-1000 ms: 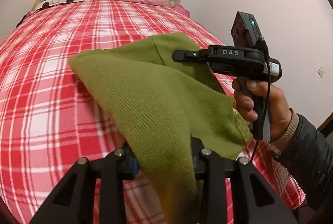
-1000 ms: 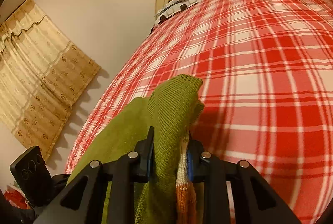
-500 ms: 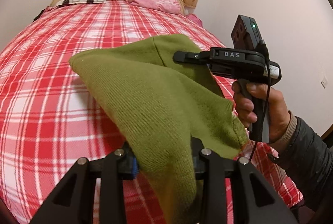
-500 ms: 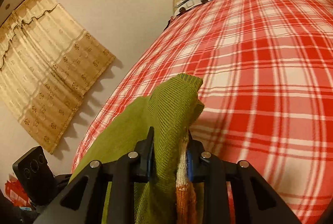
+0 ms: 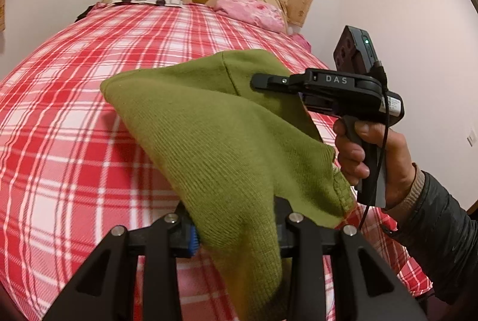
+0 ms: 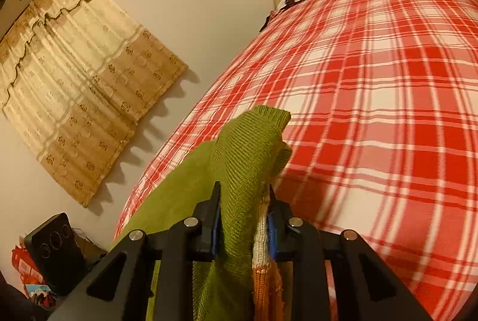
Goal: Fold small clothes
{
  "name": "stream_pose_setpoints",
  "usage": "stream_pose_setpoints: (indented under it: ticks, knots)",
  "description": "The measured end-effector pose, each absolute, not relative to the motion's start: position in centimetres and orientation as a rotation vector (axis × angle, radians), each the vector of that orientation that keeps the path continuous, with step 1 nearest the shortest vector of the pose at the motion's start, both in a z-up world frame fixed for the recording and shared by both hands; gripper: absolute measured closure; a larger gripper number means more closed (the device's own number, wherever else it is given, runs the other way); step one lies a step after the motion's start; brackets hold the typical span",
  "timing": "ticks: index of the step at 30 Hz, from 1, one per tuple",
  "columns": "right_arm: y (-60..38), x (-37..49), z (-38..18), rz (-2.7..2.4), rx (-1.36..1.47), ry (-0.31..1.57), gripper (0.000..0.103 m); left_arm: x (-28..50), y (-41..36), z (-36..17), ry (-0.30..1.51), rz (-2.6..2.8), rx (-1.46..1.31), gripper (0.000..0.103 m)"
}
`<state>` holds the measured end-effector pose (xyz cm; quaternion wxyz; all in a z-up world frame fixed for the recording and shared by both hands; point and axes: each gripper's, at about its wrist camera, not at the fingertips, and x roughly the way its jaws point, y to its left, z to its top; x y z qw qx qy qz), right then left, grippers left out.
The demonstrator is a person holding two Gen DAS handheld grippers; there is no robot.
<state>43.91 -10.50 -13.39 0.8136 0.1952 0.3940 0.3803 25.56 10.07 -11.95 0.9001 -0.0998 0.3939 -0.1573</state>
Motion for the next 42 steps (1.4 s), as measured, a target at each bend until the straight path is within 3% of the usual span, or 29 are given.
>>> stream_pose_setpoints:
  ticks: [42]
  knots:
    - [10.4, 43.6, -15.9, 1.071, 0.332, 0.955, 0.078, 18.6, 21.6, -13.7, 0.802, -0.077, -0.273, 0.068]
